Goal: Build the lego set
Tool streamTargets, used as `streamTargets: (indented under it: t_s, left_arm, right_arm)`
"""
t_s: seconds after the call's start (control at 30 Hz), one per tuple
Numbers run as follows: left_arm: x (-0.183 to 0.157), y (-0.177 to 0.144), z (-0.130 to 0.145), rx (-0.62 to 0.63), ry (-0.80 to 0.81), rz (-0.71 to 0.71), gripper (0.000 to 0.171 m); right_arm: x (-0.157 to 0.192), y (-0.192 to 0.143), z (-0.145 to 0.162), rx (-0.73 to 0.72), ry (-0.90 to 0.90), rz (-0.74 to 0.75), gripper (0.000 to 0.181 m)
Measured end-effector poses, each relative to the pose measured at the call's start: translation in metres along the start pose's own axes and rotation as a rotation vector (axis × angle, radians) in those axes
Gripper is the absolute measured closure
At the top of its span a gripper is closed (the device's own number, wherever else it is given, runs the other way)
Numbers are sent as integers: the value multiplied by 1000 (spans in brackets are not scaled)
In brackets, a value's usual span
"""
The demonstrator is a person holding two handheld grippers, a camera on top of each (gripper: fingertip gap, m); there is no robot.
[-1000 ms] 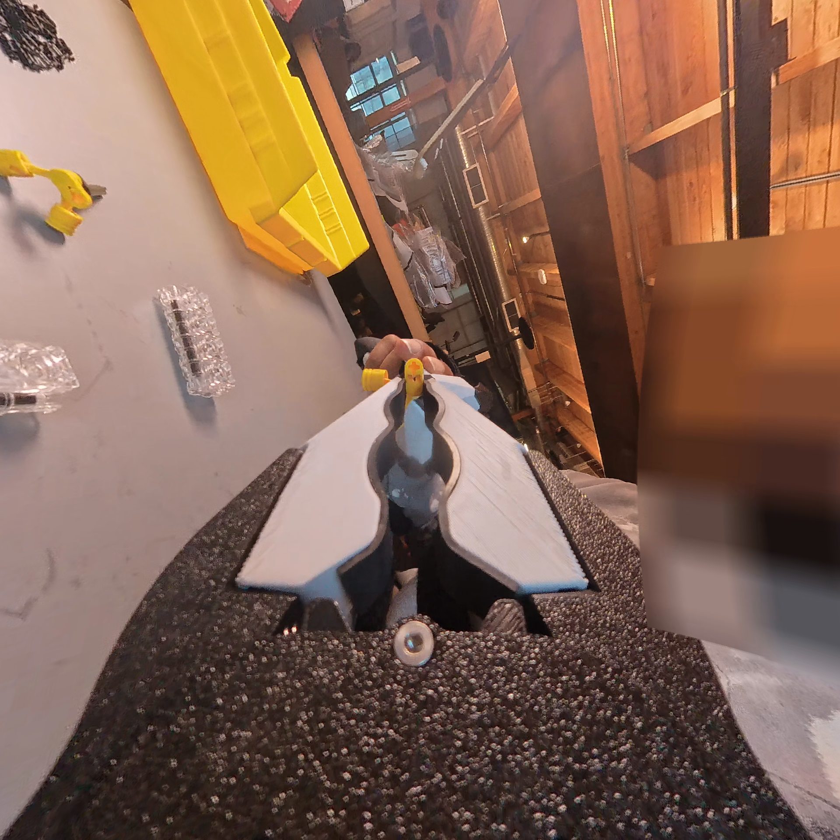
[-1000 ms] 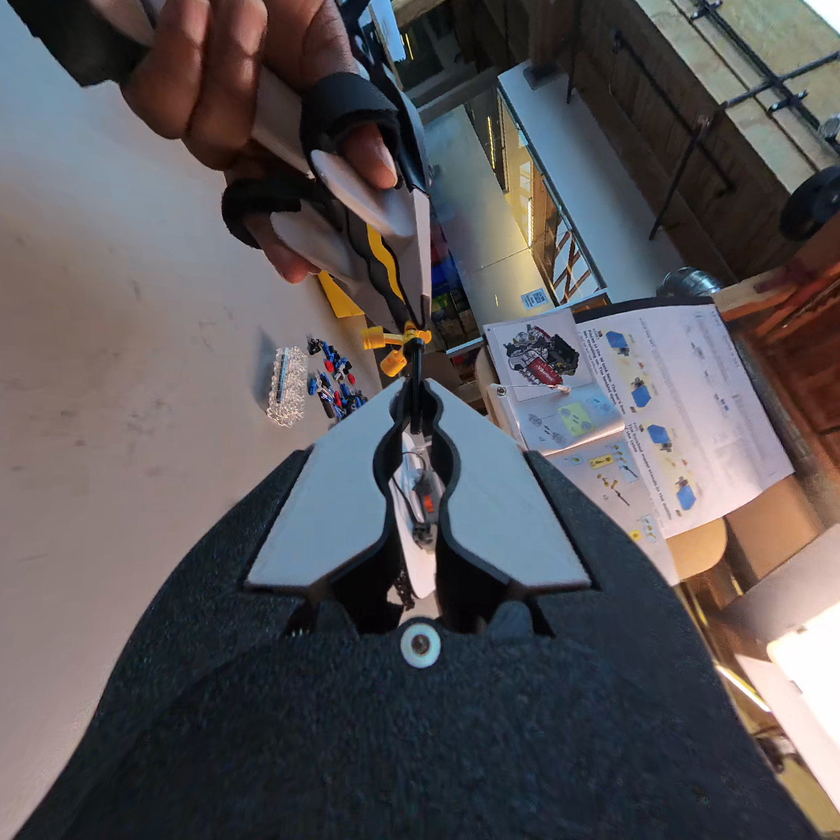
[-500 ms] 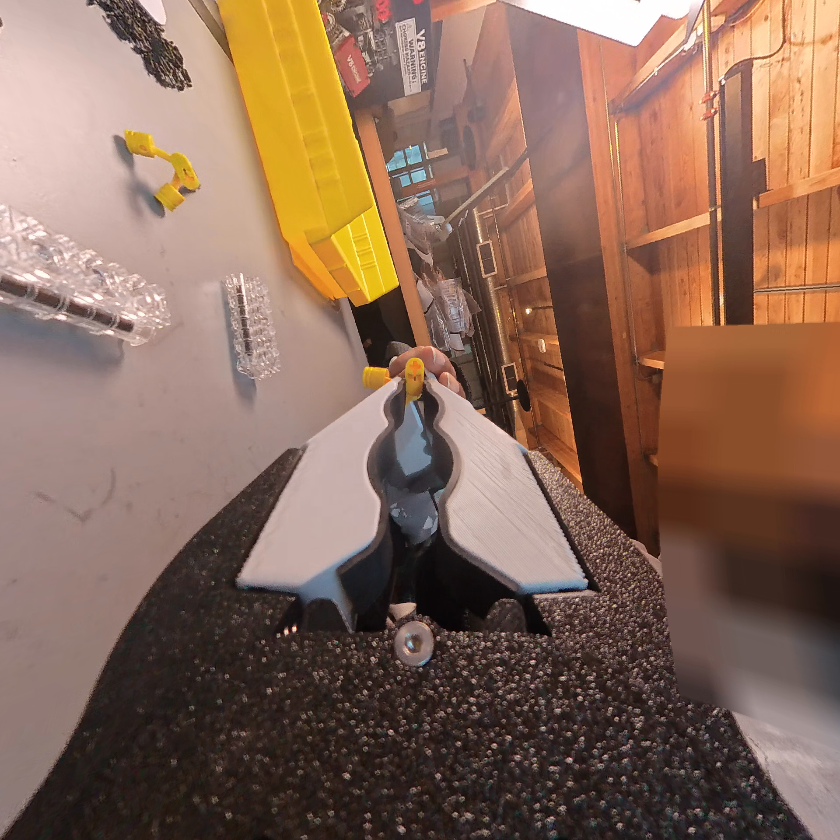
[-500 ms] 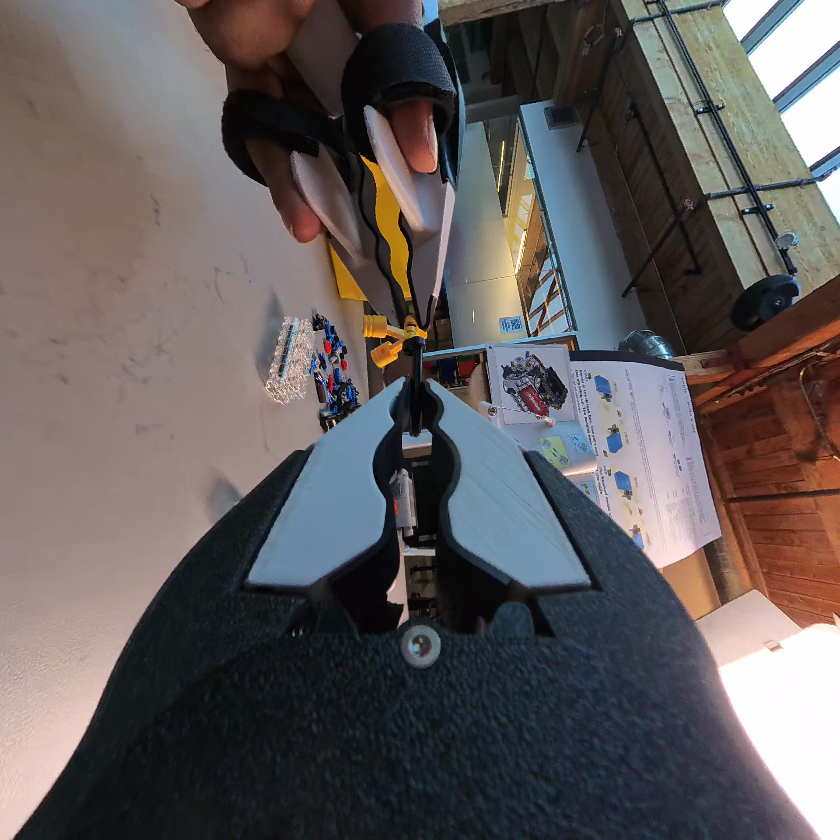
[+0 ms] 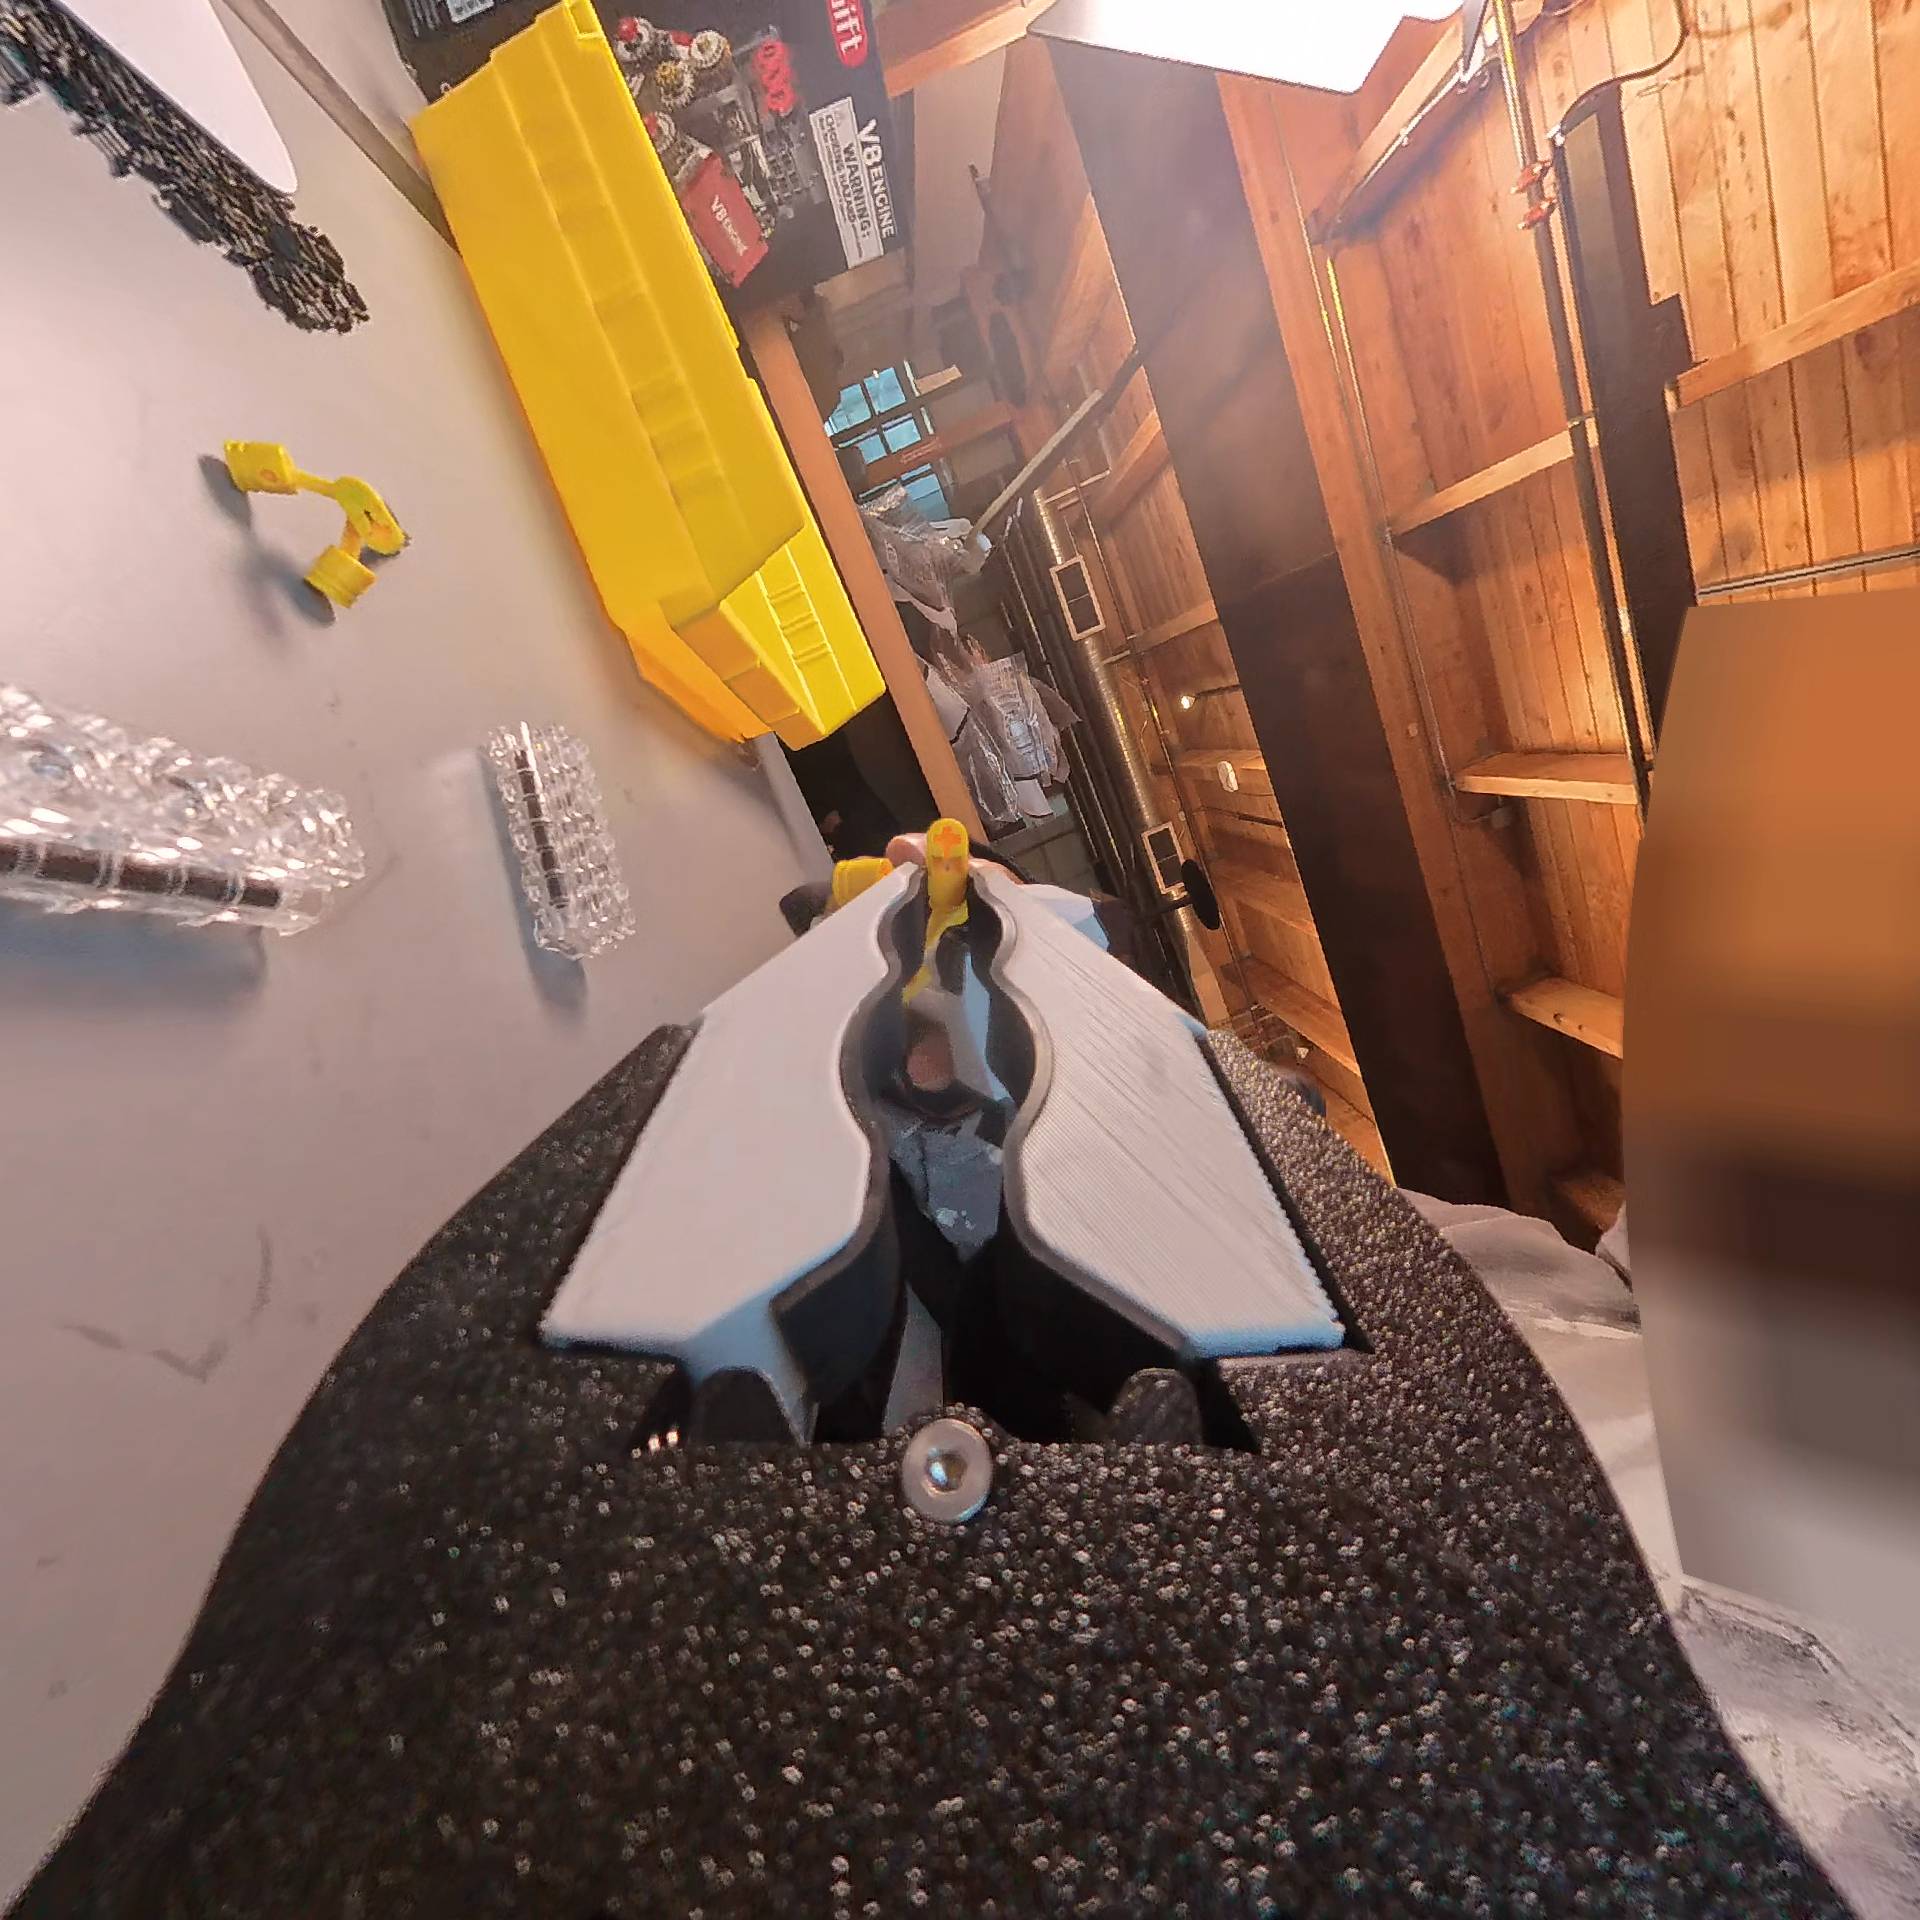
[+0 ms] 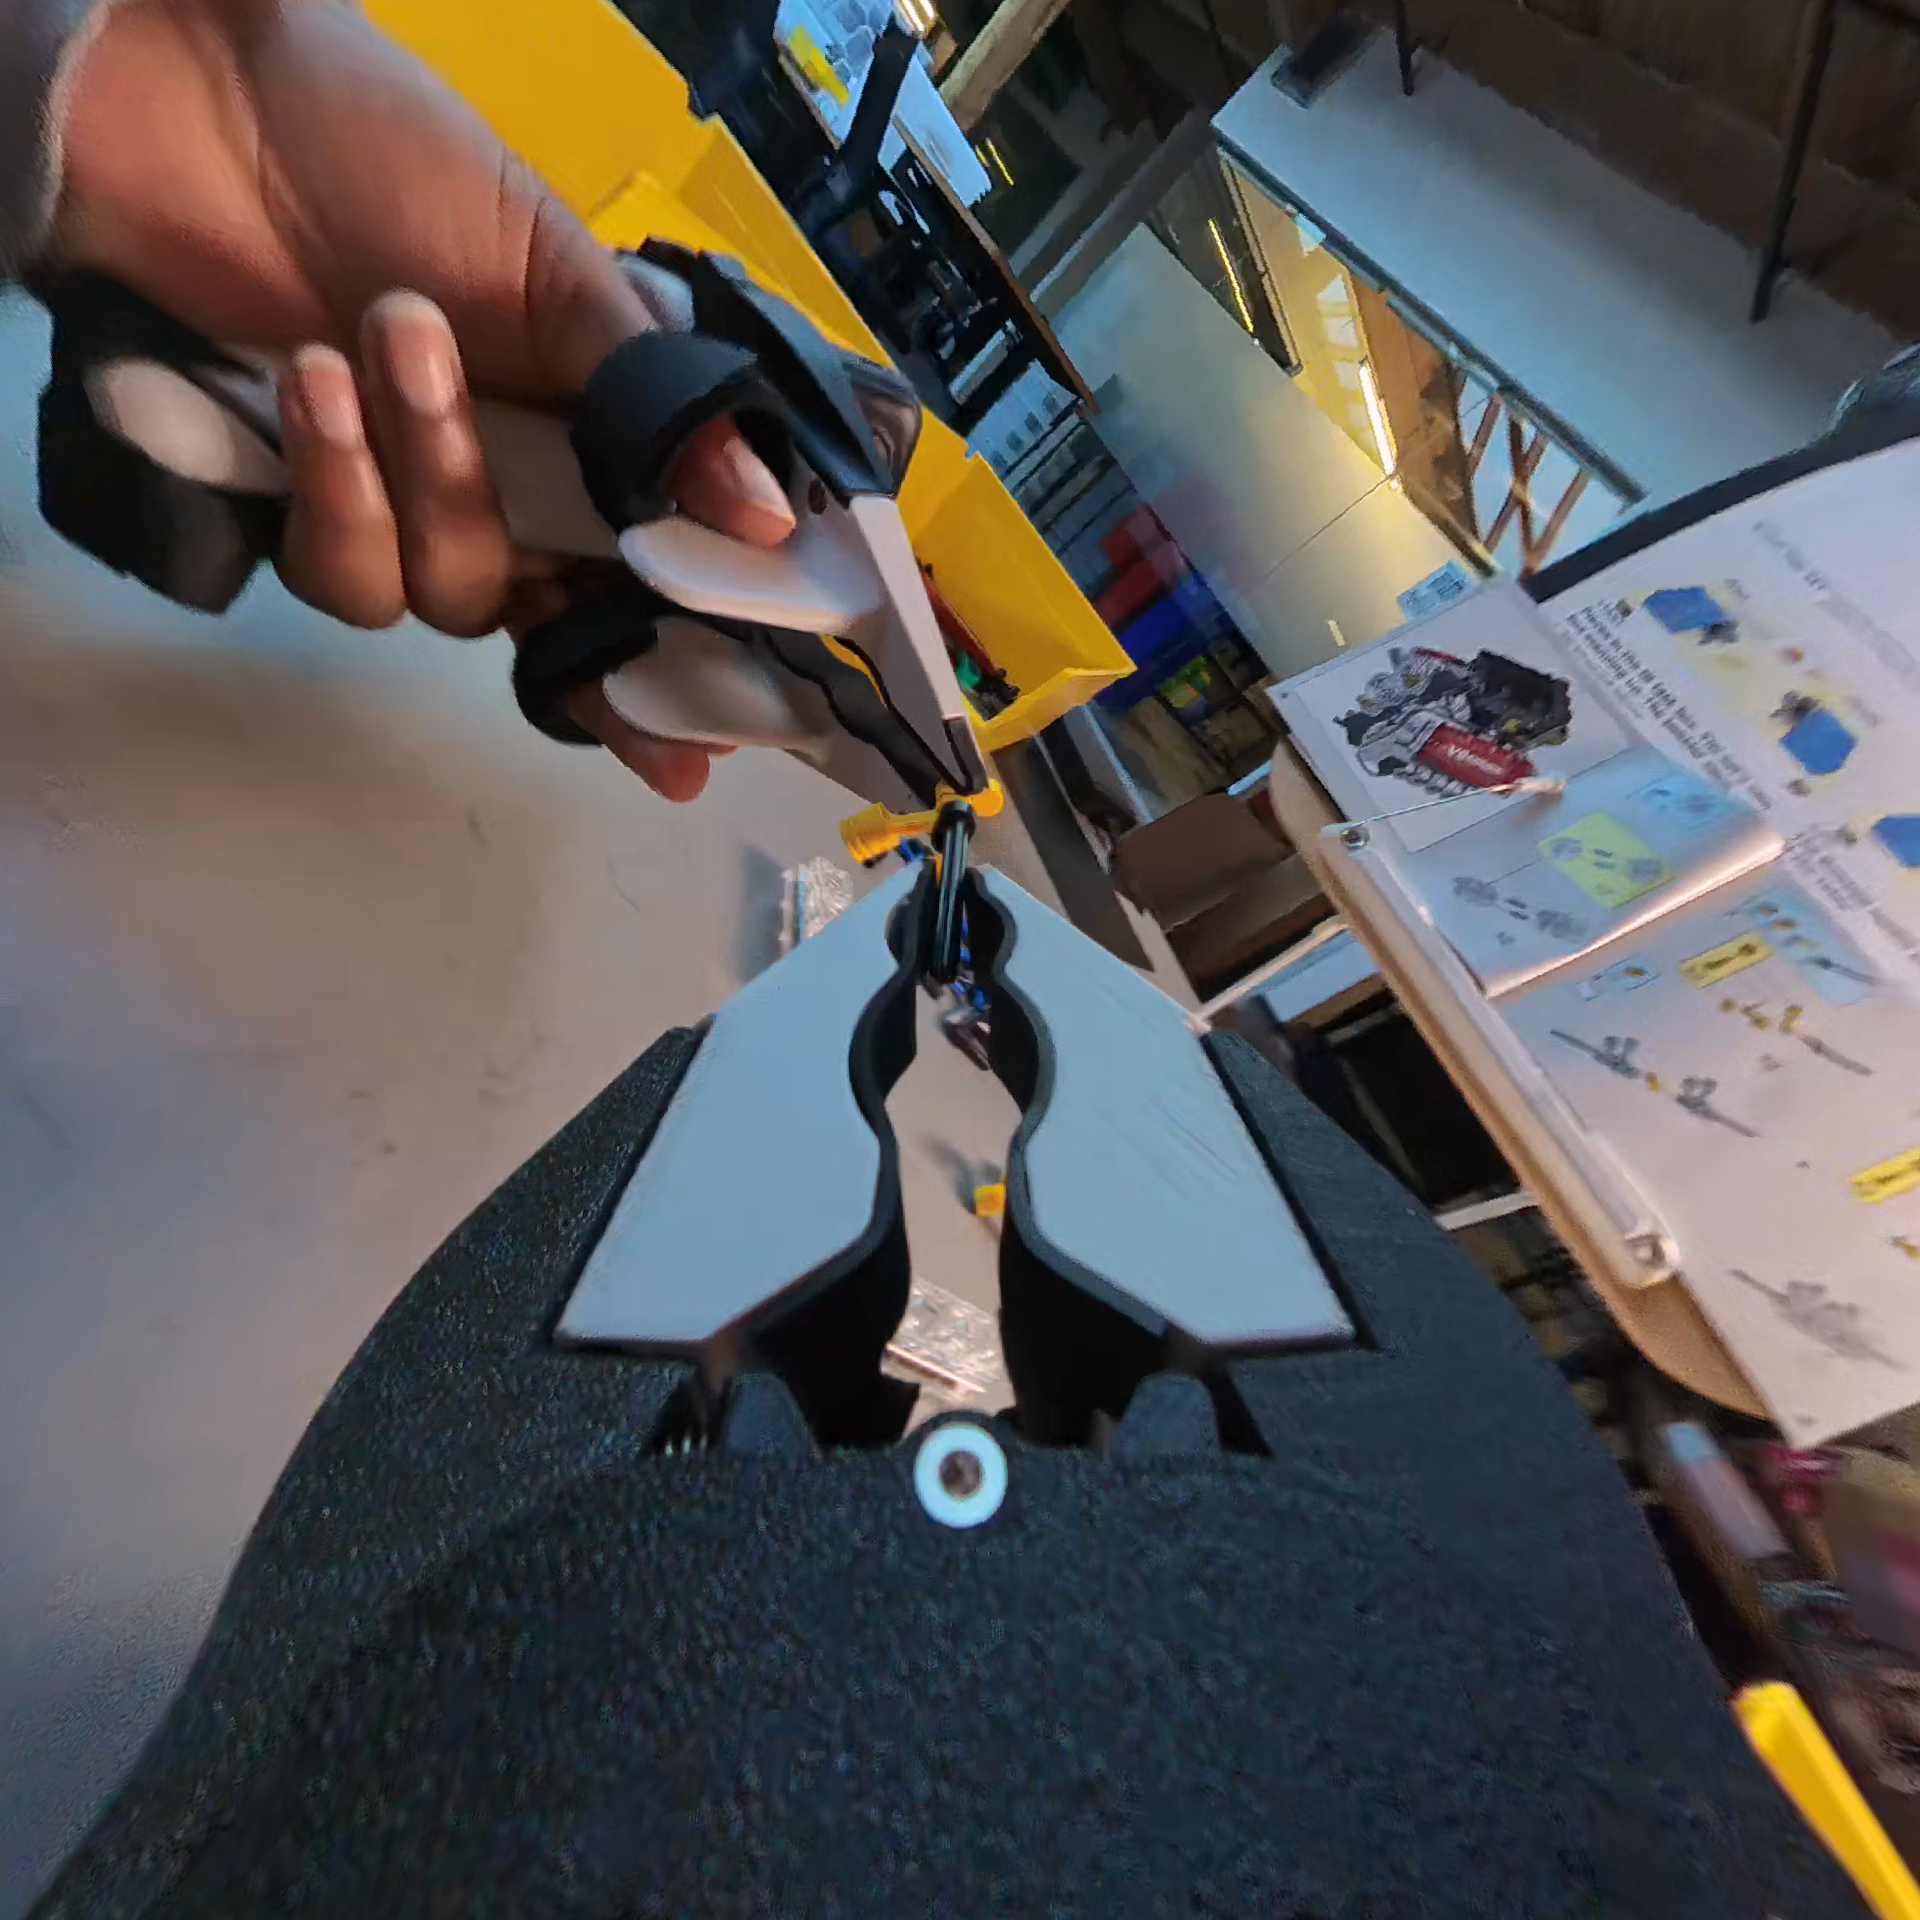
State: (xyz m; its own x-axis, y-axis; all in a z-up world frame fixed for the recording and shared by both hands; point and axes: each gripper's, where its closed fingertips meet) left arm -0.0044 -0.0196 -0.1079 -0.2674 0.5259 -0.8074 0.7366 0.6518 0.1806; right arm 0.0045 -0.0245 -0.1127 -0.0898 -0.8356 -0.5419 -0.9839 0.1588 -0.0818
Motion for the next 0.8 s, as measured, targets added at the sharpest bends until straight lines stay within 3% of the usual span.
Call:
streamTargets:
  t_s: [0.3,0.5,0.67,0.8]
  left_arm:
    - [-22,0,-9,-50,93,100,165]
    - [4,-16,-16,-16,213,-49,165]
    - [19,-26,-25,-1,234,-110,164]
    - [20,-28,-24,6,231,-109,164]
  right_arm:
    - [-2,1,-18,-67,710,-197,176]
    - [-6,-5,12,108,652,-231,174]
    - [15,-15,59,396,560,-440,167]
    - [25,-10,78,554,526,-603,165]
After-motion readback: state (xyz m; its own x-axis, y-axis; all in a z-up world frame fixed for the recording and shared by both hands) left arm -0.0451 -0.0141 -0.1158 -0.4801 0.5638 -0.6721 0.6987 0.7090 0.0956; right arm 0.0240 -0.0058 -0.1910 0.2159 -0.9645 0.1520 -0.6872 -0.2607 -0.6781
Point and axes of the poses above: each gripper's, where its closed fingertips meet, y out along the fingers, z out of its underside, x = y × z across the jaws, and after that the axes turned 14 degrees about y, right-handed
